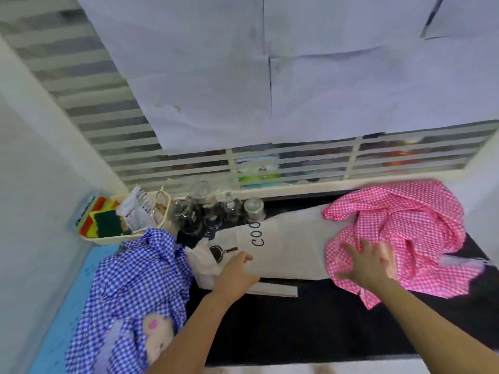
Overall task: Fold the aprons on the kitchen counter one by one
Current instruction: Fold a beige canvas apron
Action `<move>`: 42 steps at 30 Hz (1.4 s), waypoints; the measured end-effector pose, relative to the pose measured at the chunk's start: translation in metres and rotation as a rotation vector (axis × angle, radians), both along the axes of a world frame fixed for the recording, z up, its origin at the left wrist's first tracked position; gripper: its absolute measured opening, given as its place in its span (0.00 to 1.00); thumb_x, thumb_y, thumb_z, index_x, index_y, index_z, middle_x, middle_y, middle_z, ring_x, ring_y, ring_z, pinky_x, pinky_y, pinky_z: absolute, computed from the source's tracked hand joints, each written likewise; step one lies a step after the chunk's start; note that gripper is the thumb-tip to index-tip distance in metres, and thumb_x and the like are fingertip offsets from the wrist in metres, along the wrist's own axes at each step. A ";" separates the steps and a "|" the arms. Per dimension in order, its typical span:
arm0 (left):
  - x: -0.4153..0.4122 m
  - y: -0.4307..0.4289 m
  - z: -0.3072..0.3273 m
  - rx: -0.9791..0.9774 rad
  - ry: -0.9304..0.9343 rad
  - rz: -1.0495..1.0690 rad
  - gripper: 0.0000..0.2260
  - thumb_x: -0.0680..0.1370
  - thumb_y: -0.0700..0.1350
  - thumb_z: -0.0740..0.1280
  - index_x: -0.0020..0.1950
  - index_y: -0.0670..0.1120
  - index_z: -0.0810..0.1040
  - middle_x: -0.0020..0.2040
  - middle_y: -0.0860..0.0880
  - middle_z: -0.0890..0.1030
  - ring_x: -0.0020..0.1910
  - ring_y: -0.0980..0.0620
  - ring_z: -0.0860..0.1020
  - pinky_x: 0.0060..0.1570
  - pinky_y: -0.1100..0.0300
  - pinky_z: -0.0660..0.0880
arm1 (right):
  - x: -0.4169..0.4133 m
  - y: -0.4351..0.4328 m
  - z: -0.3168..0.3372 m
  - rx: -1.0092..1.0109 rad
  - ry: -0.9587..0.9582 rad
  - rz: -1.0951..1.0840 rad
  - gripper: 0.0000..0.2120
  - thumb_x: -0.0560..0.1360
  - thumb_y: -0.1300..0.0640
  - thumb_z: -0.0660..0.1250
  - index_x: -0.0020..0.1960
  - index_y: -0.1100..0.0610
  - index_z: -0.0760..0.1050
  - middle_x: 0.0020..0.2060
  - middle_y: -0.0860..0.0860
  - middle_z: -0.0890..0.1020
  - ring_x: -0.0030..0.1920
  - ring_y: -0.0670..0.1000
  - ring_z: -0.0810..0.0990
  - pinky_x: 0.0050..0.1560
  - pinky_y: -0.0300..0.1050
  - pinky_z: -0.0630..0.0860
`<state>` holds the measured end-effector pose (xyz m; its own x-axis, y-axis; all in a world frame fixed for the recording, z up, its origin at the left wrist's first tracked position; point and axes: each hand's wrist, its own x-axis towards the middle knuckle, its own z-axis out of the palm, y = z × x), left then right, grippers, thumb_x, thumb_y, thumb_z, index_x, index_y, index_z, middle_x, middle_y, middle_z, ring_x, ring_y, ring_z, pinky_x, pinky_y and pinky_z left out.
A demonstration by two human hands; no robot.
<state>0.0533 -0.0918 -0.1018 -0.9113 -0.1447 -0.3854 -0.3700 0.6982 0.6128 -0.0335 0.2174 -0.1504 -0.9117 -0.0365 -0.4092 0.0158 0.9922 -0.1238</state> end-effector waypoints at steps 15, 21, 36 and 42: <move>-0.069 0.145 -0.091 -0.380 -0.039 -0.363 0.32 0.80 0.51 0.63 0.78 0.57 0.48 0.79 0.48 0.43 0.78 0.43 0.42 0.74 0.42 0.43 | -0.015 0.074 -0.044 -0.295 0.140 0.194 0.14 0.58 0.54 0.74 0.44 0.54 0.79 0.46 0.54 0.80 0.49 0.60 0.79 0.60 0.52 0.62; -0.075 0.164 -0.095 -0.317 -0.025 -0.214 0.28 0.80 0.34 0.55 0.77 0.55 0.58 0.79 0.50 0.50 0.78 0.43 0.45 0.73 0.42 0.43 | -0.031 0.129 -0.029 -0.455 0.099 -0.144 0.15 0.74 0.68 0.61 0.47 0.48 0.69 0.38 0.44 0.72 0.35 0.42 0.68 0.37 0.31 0.66; -0.131 0.111 0.094 -0.307 -0.279 -0.175 0.11 0.75 0.49 0.66 0.44 0.41 0.77 0.37 0.46 0.75 0.37 0.49 0.73 0.36 0.58 0.66 | -0.028 0.076 0.090 -0.694 0.430 -0.015 0.20 0.78 0.56 0.63 0.69 0.58 0.68 0.66 0.51 0.68 0.67 0.51 0.66 0.64 0.36 0.63; -0.101 0.138 0.130 -0.022 -0.069 -0.307 0.18 0.74 0.59 0.69 0.43 0.43 0.80 0.39 0.47 0.81 0.36 0.53 0.76 0.37 0.60 0.69 | 0.014 0.005 0.145 -0.634 0.212 0.277 0.31 0.74 0.60 0.65 0.75 0.54 0.59 0.69 0.50 0.68 0.66 0.52 0.70 0.63 0.44 0.69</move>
<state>-0.0475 0.0458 0.0281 -0.8855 0.1243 -0.4476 -0.1798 0.7967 0.5770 -0.0197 0.2222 -0.0049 -0.8919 -0.4496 -0.0484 -0.3140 0.6926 -0.6494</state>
